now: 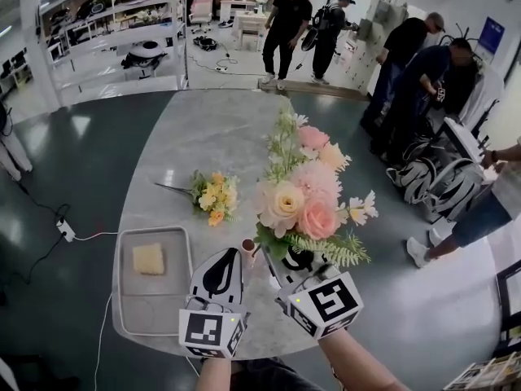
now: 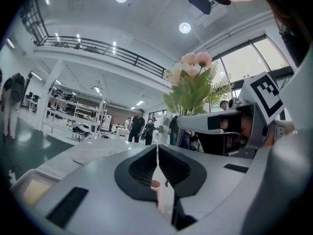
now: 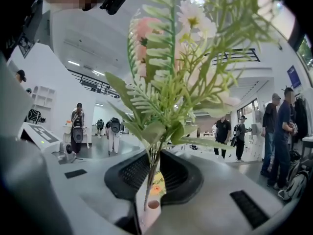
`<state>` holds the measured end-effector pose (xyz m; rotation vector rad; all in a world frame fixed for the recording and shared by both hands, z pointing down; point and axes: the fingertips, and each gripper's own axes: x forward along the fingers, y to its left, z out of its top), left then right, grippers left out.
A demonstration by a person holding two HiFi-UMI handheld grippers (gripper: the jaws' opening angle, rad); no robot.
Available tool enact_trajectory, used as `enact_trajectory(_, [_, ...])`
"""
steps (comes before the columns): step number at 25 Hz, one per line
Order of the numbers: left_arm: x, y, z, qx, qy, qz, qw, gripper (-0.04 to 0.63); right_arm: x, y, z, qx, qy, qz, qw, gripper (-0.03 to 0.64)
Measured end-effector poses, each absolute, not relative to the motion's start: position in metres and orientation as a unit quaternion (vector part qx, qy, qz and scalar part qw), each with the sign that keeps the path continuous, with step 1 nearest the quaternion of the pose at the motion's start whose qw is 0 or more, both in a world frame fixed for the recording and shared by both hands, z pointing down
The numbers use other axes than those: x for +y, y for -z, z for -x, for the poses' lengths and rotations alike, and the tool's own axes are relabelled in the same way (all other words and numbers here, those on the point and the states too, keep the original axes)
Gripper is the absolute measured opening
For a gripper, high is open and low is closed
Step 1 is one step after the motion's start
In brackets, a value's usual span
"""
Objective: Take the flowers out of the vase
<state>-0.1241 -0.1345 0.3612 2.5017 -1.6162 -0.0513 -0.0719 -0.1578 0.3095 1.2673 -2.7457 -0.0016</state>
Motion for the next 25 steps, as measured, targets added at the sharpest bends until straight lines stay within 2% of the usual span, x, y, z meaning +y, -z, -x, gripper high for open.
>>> enact_trajectory(14, [-0.117,-0.321,0.114,-0.533,0.024,-0.841,0.087,0.015,-0.125,-0.300,0.072,-0.920,-0.035,-0.379,0.088,0.072])
enact_trajectory(25, [-0.089,-0.344,0.105,-0.527,0.025,-0.843,0.105,0.015,-0.090,-0.339,0.072,-0.926,-0.071,-0.352,0.116,0.072])
